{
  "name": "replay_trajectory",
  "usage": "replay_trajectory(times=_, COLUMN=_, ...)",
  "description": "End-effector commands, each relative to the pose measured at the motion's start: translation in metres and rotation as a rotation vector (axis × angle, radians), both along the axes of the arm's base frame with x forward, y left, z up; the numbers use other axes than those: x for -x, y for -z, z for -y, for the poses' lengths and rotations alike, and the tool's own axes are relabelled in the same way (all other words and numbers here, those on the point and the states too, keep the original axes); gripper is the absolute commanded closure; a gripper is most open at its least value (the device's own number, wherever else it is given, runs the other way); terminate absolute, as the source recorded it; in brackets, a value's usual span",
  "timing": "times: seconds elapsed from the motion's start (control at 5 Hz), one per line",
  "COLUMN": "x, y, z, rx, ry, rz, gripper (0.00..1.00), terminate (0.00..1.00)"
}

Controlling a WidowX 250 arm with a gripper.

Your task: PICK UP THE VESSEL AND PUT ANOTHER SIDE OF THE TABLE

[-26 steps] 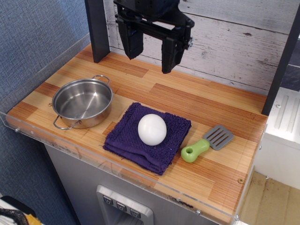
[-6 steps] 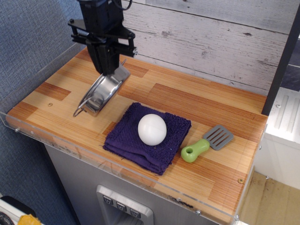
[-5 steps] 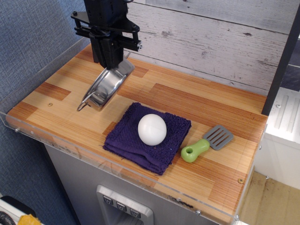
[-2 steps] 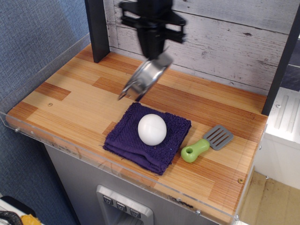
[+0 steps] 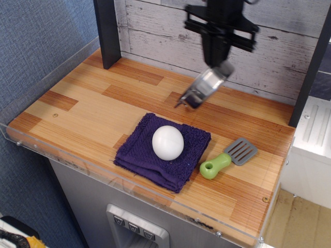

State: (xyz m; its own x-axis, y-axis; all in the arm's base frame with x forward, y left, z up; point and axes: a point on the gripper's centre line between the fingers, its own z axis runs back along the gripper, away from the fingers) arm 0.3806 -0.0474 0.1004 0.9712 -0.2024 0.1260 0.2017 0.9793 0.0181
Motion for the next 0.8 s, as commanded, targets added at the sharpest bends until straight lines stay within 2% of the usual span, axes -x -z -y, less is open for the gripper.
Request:
replay_trajectory(times=0.0, x=0.012, y=-0.008, z=0.034, rx=-0.005, ry=0.056, rz=0.035, gripper=1.0, terminate=0.0)
replay_trajectory(times=0.6, x=0.047, y=0.024, z=0.029, rx=0.078, ry=0.005, rz=-0.008, gripper=1.0, terminate=0.0)
